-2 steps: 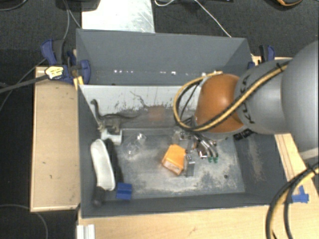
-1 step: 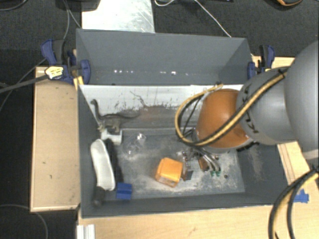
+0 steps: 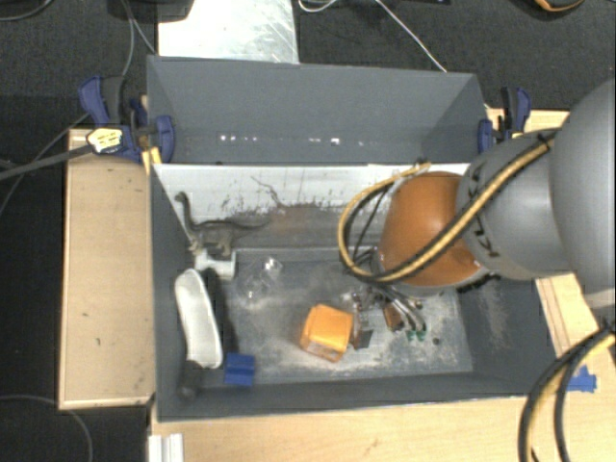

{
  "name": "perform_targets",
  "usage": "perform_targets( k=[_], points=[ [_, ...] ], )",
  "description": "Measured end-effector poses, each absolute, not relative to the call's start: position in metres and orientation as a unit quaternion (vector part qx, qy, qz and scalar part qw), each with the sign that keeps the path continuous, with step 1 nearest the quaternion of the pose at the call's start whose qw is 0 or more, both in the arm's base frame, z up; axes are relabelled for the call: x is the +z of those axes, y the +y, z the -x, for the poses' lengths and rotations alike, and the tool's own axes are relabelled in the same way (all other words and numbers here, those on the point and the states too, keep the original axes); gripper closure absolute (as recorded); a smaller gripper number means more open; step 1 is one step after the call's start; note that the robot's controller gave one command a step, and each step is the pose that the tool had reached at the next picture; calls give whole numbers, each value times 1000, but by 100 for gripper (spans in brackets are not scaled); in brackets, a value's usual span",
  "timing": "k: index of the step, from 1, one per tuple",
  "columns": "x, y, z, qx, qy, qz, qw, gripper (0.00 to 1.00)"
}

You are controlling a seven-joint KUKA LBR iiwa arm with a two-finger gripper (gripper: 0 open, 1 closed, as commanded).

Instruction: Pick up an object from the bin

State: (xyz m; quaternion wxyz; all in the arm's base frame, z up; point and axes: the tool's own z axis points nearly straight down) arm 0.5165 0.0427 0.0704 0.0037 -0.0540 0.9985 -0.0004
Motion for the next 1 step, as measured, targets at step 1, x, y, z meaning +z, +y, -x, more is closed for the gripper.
perform_targets(
  k=[1],
  points=[
    [70,45,-513,0,998,61,3,100]
  ],
)
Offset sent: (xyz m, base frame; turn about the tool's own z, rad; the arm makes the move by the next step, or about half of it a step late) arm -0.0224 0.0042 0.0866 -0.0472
